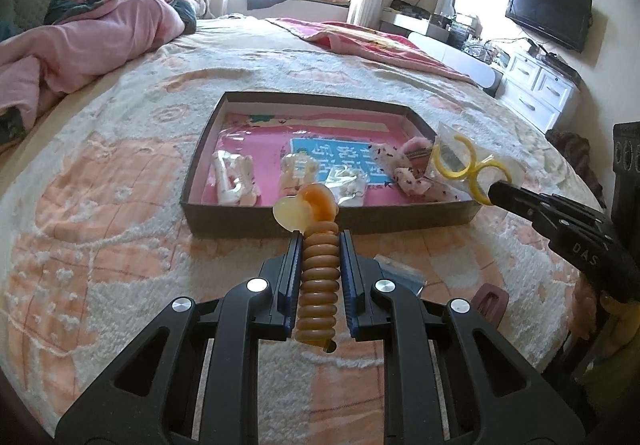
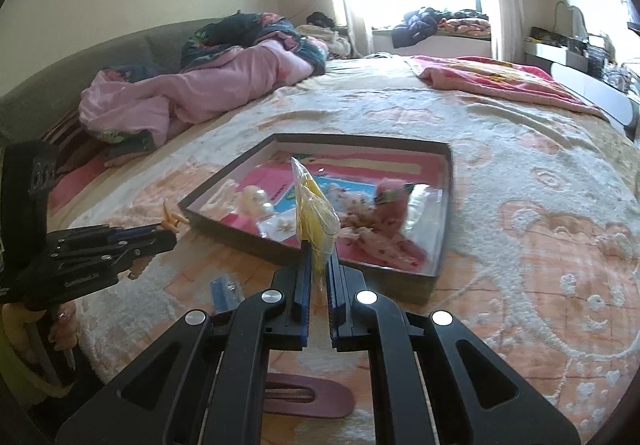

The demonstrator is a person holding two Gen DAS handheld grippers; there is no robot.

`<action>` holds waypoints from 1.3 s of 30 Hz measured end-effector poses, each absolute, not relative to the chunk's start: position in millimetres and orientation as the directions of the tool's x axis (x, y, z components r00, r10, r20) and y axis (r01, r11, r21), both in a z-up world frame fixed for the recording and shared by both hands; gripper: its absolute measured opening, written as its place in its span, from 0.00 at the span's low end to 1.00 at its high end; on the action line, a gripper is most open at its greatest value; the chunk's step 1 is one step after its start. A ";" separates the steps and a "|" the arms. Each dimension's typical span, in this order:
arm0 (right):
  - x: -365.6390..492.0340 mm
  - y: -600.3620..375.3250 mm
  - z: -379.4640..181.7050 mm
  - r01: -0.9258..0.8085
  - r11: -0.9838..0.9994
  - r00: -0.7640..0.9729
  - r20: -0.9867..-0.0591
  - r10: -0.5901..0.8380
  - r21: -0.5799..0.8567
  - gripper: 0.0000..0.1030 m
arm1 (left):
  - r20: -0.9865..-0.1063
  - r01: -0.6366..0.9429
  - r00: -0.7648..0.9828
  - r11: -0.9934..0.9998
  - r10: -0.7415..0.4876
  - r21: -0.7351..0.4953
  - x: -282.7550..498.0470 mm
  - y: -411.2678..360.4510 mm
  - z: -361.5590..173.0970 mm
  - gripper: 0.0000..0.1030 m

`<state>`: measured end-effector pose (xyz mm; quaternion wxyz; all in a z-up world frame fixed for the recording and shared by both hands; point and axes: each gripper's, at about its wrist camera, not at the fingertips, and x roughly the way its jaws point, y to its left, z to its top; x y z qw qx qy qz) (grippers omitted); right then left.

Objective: Organize jewelry
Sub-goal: 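Carry the spiral hair tie and yellow bag into the tray and open both tools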

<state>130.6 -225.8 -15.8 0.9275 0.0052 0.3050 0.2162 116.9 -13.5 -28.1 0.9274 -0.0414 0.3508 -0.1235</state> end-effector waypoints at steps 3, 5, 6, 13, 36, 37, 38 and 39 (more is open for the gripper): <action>135.2 -234.7 -15.5 -0.372 0.916 0.731 -0.559 0.391 0.154 0.07 | -0.638 0.212 0.724 0.965 -0.262 -0.156 124.5 -20.6 -27.2 0.11; 139.1 -239.3 -14.6 -0.356 0.922 0.740 -0.556 0.379 0.154 0.07 | -0.638 0.219 0.723 0.964 -0.264 -0.151 132.3 -26.9 -26.8 0.11; 142.0 -241.7 -14.4 -0.347 0.925 0.743 -0.556 0.372 0.155 0.07 | -0.638 0.223 0.722 0.963 -0.266 -0.149 135.9 -29.5 -26.6 0.11; 163.2 -252.6 -14.7 -0.299 0.941 0.760 -0.558 0.333 0.155 0.07 | -0.640 0.237 0.722 0.963 -0.264 -0.130 165.7 -47.0 -23.5 0.11; 236.4 -262.8 -32.1 -0.193 0.973 0.771 -0.594 0.230 0.127 0.07 | -0.699 0.231 0.667 0.964 -0.258 -0.135 239.2 -72.3 -43.0 0.11; 238.4 -261.7 -35.3 -0.191 0.973 0.766 -0.601 0.228 0.126 0.07 | -0.702 0.228 0.665 0.965 -0.254 -0.132 241.3 -72.4 -44.5 0.11; 239.2 -260.6 -38.1 -0.190 0.974 0.762 -0.607 0.227 0.126 0.07 | -0.704 0.226 0.664 0.965 -0.251 -0.131 242.7 -72.5 -45.4 0.11; 239.9 -259.8 -40.5 -0.190 0.974 0.758 -0.612 0.226 0.125 0.07 | -0.707 0.224 0.663 0.966 -0.248 -0.129 244.3 -72.3 -46.4 0.11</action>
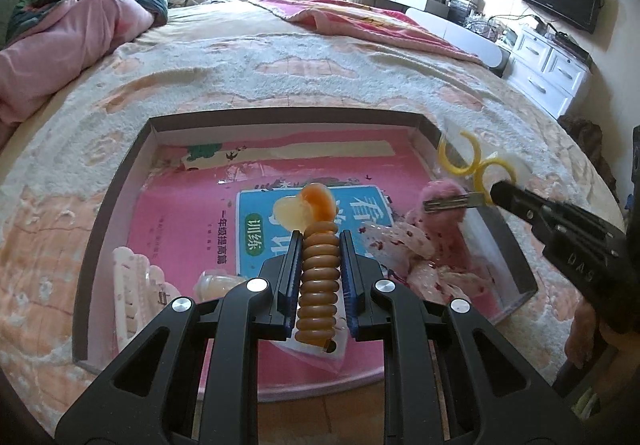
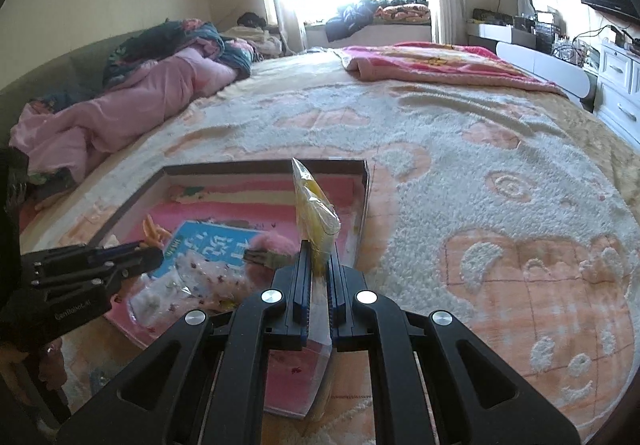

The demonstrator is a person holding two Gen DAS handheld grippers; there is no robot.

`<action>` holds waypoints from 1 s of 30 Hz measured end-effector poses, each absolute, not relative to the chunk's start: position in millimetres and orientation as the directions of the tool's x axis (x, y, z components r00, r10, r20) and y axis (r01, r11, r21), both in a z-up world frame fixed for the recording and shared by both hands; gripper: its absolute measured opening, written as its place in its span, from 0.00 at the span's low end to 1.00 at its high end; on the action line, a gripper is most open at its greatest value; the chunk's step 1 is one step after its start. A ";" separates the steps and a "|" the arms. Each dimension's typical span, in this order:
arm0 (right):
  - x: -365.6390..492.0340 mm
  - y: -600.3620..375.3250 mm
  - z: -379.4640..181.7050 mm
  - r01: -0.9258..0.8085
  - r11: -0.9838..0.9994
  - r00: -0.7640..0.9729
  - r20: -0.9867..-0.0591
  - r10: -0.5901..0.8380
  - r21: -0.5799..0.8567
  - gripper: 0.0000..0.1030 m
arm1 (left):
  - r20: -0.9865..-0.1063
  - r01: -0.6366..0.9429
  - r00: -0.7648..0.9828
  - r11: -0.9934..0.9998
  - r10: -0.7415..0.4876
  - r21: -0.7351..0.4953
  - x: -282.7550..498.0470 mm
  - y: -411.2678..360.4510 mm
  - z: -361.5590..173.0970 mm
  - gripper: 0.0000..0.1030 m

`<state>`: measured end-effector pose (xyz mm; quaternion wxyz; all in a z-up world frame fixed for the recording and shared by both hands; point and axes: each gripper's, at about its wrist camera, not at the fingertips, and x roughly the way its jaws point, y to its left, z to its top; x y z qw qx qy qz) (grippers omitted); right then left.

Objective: Organize jewelry
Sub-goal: 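Carry the spiral hair tie and yellow bag into the tray and open both tools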

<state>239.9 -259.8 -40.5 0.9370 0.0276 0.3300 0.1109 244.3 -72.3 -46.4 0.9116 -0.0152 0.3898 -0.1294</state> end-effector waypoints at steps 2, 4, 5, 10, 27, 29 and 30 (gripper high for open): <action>241.1 -258.1 -45.0 -0.193 0.973 0.751 -0.620 0.227 0.122 0.07 | -0.710 0.217 0.661 0.967 -0.243 -0.129 246.8 -71.8 -47.8 0.11; 241.6 -256.4 -47.2 -0.200 0.972 0.746 -0.624 0.232 0.122 0.07 | -0.713 0.211 0.659 0.969 -0.239 -0.130 250.9 -72.1 -49.1 0.11; 242.1 -256.0 -47.9 -0.206 0.971 0.742 -0.626 0.238 0.124 0.07 | -0.715 0.208 0.658 0.970 -0.236 -0.129 252.5 -72.5 -50.0 0.11; 242.4 -257.0 -51.1 -0.218 0.965 0.729 -0.633 0.259 0.144 0.10 | -0.723 0.205 0.653 0.972 -0.225 -0.118 255.2 -75.7 -54.5 0.11; 222.3 -262.2 -41.7 -0.238 0.948 0.727 -0.609 0.318 0.211 0.45 | -0.704 0.179 0.678 0.976 -0.211 -0.120 242.8 -71.8 -42.8 0.32; 217.3 -265.4 -39.2 -0.230 0.950 0.736 -0.600 0.313 0.213 0.50 | -0.696 0.172 0.688 0.977 -0.208 -0.122 237.1 -69.5 -39.3 0.38; 214.6 -267.0 -37.6 -0.226 0.950 0.741 -0.595 0.311 0.214 0.53 | -0.691 0.169 0.692 0.977 -0.210 -0.128 234.4 -68.2 -37.9 0.42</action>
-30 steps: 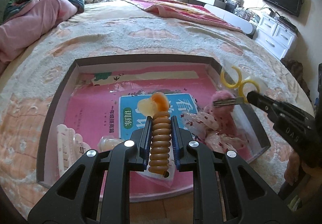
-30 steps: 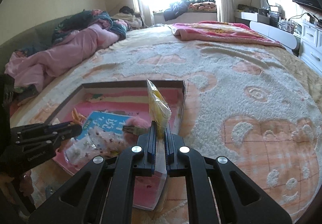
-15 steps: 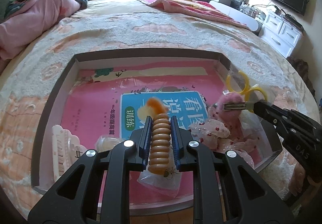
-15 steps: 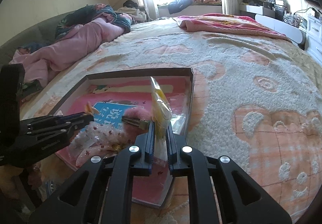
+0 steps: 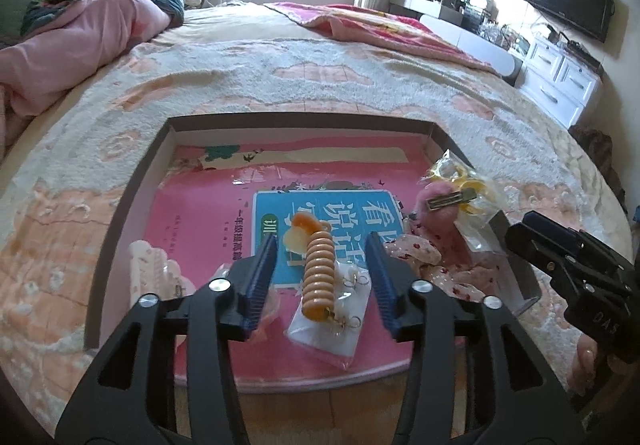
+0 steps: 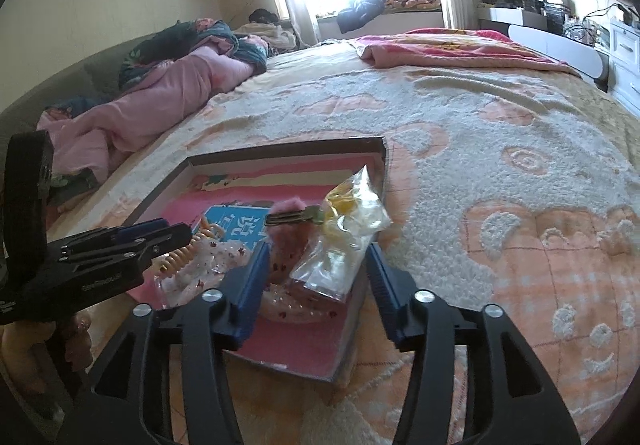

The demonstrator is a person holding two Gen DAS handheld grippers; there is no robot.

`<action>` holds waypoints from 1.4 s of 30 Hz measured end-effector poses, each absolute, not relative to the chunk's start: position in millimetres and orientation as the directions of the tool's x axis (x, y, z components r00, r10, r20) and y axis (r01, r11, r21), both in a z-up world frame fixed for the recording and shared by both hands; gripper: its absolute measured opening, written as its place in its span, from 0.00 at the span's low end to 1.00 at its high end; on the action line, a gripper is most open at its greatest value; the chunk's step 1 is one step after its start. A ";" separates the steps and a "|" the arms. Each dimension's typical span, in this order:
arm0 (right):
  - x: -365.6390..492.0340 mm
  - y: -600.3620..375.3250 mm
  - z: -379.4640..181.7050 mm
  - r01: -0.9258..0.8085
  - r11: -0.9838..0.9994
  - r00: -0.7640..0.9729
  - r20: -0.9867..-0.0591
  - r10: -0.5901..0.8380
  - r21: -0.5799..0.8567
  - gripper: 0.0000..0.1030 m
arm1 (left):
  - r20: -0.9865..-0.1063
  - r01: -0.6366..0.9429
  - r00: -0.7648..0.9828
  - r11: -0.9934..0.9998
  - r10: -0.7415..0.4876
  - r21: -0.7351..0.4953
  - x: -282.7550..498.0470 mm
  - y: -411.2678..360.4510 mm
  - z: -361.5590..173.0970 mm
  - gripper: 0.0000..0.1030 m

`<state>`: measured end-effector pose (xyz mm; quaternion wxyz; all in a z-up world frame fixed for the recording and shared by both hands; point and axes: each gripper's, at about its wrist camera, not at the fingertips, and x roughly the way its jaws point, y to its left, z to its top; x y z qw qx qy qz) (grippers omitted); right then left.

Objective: Organize jewelry
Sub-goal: 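Carry the spiral hair tie and yellow bag into the tray and open both tools, then withdraw both tools toward the blue box and maroon hair clip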

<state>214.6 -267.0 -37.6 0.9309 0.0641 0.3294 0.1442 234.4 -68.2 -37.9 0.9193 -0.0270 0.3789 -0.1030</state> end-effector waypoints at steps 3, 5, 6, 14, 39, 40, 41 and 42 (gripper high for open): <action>205.8 -271.2 -33.5 -0.224 0.949 0.751 -0.582 0.313 0.222 0.61 | -0.673 0.151 0.710 0.978 -0.209 -0.144 224.3 -61.8 -32.9 0.54; 201.4 -272.0 -31.2 -0.227 0.949 0.754 -0.577 0.315 0.221 0.63 | -0.664 0.141 0.719 0.978 -0.206 -0.151 216.6 -57.2 -29.7 0.59; 198.6 -272.1 -30.0 -0.229 0.949 0.756 -0.574 0.314 0.217 0.65 | -0.659 0.136 0.724 0.979 -0.204 -0.154 212.8 -54.9 -28.3 0.62; 173.1 -270.6 -15.8 -0.260 0.949 0.773 -0.550 0.316 0.179 0.70 | -0.642 0.133 0.740 0.980 -0.199 -0.151 183.3 -45.7 -22.1 0.77; 92.7 -250.8 -28.8 -0.382 0.924 0.734 -0.602 0.315 0.019 0.70 | -0.623 0.232 0.737 0.964 -0.262 -0.131 120.1 -36.9 -32.6 0.84; 89.6 -249.9 -29.7 -0.388 0.922 0.732 -0.605 0.314 0.010 0.70 | -0.629 0.240 0.730 0.962 -0.267 -0.130 119.3 -38.4 -34.5 0.85; 87.2 -249.3 -30.2 -0.392 0.920 0.731 -0.606 0.314 0.004 0.70 | -0.633 0.243 0.727 0.962 -0.268 -0.128 117.4 -39.2 -36.4 0.86; 84.5 -248.6 -30.8 -0.398 0.918 0.729 -0.608 0.314 -0.003 0.70 | -0.638 0.249 0.721 0.960 -0.270 -0.126 116.5 -40.3 -38.5 0.86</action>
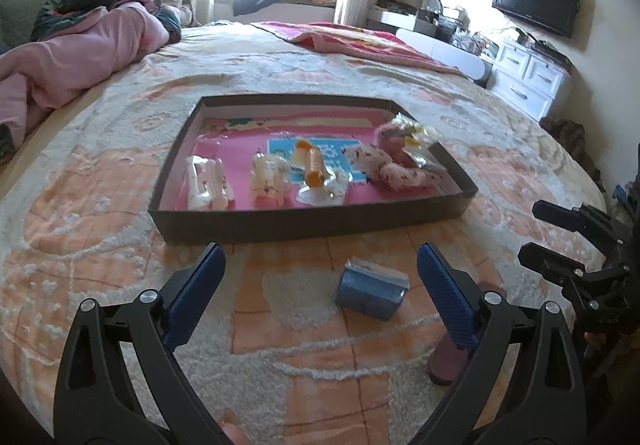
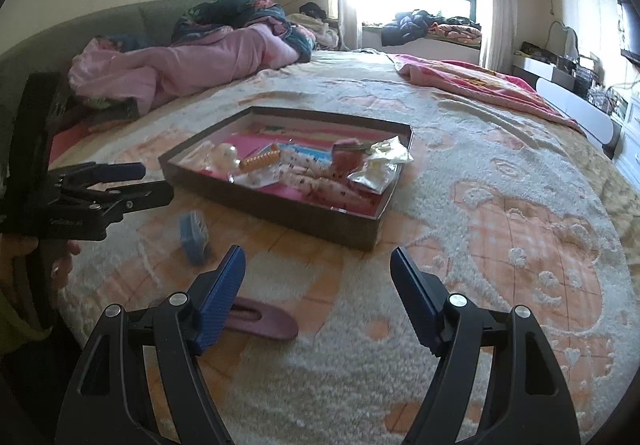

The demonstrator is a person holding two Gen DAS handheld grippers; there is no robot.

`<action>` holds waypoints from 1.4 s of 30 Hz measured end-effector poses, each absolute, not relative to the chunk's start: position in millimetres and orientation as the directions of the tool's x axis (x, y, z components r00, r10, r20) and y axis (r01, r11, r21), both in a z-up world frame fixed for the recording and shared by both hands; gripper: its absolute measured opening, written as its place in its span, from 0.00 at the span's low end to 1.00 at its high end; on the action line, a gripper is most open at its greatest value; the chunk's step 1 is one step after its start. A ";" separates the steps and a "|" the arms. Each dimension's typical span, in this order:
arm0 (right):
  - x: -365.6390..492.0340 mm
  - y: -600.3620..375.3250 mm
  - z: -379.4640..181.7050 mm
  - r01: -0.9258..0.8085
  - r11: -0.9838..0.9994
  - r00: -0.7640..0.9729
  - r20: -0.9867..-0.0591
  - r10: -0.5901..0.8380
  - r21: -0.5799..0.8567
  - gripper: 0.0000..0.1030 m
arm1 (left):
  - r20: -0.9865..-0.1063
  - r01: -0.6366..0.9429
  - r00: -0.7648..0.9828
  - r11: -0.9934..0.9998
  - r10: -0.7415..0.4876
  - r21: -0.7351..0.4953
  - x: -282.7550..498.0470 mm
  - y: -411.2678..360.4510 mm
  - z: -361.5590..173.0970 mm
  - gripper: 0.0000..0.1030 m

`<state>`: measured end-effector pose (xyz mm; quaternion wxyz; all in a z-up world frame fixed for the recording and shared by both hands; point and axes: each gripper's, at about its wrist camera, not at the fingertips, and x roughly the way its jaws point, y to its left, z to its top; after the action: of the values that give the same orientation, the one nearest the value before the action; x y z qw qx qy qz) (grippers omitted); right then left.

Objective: Organize jewelry
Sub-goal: 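Withdraw both tools toward the blue box and maroon hair clip, then grasp the blue box with the left tool while the right tool grasps the maroon hair clip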

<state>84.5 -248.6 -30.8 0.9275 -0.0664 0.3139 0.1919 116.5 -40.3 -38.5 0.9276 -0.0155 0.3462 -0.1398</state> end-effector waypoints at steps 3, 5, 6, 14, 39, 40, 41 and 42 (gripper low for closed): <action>76.6 -247.0 -33.5 -0.414 0.910 0.721 -0.617 0.315 -0.018 0.70 | -0.653 0.259 0.706 0.958 -0.274 -0.121 115.8 -42.6 -43.4 0.86; 71.7 -246.1 -36.7 -0.422 0.906 0.713 -0.627 0.315 -0.024 0.70 | -0.665 0.262 0.694 0.957 -0.275 -0.123 116.7 -44.2 -47.2 0.86; 69.4 -245.4 -38.8 -0.426 0.904 0.708 -0.633 0.312 -0.030 0.70 | -0.670 0.263 0.689 0.957 -0.277 -0.125 117.0 -44.9 -48.9 0.86; 59.0 -236.5 -55.3 -0.450 0.888 0.684 -0.675 0.277 -0.091 0.70 | -0.689 0.281 0.663 0.951 -0.292 -0.132 118.6 -51.5 -56.9 0.86; 74.4 -191.1 -79.9 -0.616 0.718 0.685 -0.670 0.286 -0.323 0.17 | -0.741 0.302 0.590 0.938 -0.322 -0.168 144.9 -61.7 -78.2 0.66; 73.3 -190.6 -80.0 -0.620 0.713 0.684 -0.670 0.288 -0.327 0.16 | -0.739 0.305 0.587 0.936 -0.332 -0.178 145.9 -61.1 -77.3 0.63; 72.3 -190.7 -80.1 -0.625 0.709 0.682 -0.672 0.290 -0.327 0.15 | -0.737 0.309 0.585 0.933 -0.339 -0.185 146.6 -61.3 -76.7 0.53; 71.8 -190.9 -79.7 -0.627 0.707 0.680 -0.672 0.293 -0.327 0.13 | -0.733 0.319 0.580 0.927 -0.355 -0.197 146.9 -61.1 -75.5 0.39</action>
<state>71.8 -190.9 -79.7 0.8734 -0.2777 0.3010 0.2634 146.9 -61.1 -75.5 0.8885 -0.0218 0.4173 -0.1897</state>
